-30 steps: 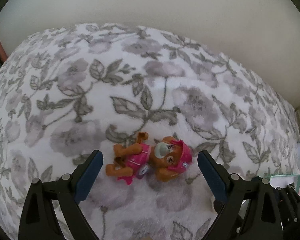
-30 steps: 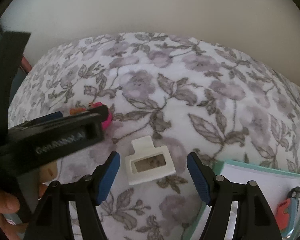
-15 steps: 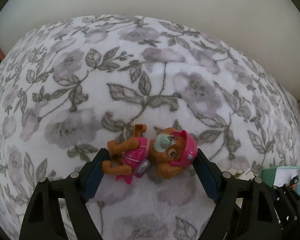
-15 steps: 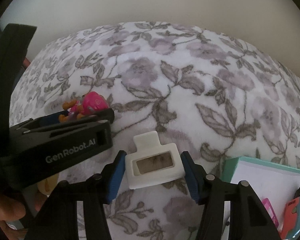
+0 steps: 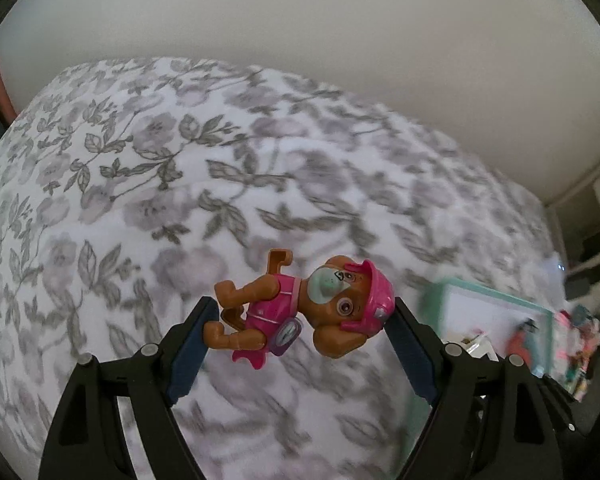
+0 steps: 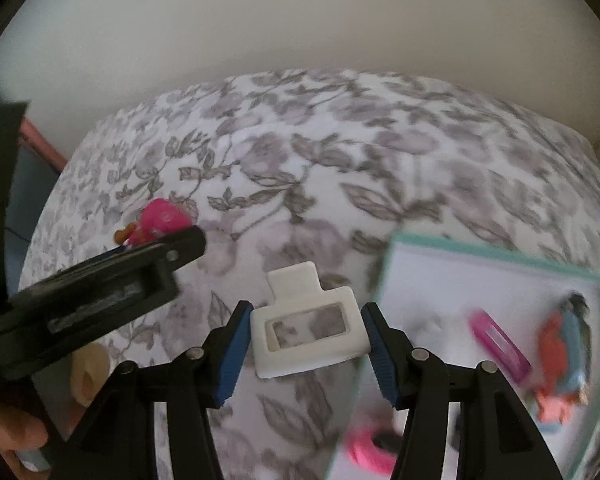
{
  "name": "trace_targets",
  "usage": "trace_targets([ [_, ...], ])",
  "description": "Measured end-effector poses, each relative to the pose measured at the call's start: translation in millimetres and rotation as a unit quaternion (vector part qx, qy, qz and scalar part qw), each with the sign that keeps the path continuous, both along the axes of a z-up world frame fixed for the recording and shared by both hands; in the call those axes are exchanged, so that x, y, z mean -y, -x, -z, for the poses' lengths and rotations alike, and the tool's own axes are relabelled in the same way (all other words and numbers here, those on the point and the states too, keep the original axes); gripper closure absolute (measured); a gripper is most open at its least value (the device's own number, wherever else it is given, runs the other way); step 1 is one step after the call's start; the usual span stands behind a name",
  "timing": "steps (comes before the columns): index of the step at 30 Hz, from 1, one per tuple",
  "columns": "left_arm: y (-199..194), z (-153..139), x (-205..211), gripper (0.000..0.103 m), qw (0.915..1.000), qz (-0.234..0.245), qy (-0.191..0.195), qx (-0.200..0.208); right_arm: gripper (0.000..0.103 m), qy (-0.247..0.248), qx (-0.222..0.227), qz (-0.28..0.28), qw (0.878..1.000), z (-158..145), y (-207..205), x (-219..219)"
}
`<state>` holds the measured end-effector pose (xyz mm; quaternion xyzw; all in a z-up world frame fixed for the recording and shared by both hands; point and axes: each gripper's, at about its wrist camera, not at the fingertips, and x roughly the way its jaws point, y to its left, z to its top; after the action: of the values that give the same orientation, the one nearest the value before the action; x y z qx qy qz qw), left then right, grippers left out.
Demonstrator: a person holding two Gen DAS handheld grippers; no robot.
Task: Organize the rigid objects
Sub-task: 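Grasp the pink-helmeted figure with the left gripper while the right grasps the white clip, then carry the figure and white clip over the tray and lower them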
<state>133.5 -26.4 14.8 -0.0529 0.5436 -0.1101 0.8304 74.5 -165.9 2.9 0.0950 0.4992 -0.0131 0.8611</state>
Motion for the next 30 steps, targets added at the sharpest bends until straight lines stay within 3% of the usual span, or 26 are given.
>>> trace_targets([
  [7, 56.5, -34.0, 35.6, 0.018, 0.999, 0.031, 0.02, 0.025, 0.045, 0.013, 0.033, 0.052, 0.998, -29.8, 66.9, 33.2],
  [15, 110.2, -42.7, 71.8, 0.018, 0.9966, 0.07, 0.013, 0.042, 0.045, 0.014, 0.041, 0.127, 0.991, -31.3, 126.9, 81.3],
  [22, 131.9, -20.3, 95.7, 0.018, 0.9946, 0.102, -0.006, 0.02, 0.045, 0.007, 0.006, 0.177, 0.984, -4.1, 148.1, 119.0],
  [30, 134.6, 28.1, 118.9, 0.018, 0.9879, 0.143, -0.007, -0.059, 0.045, -0.004, -0.055, 0.208, 0.977, 38.1, 146.8, 144.6],
])
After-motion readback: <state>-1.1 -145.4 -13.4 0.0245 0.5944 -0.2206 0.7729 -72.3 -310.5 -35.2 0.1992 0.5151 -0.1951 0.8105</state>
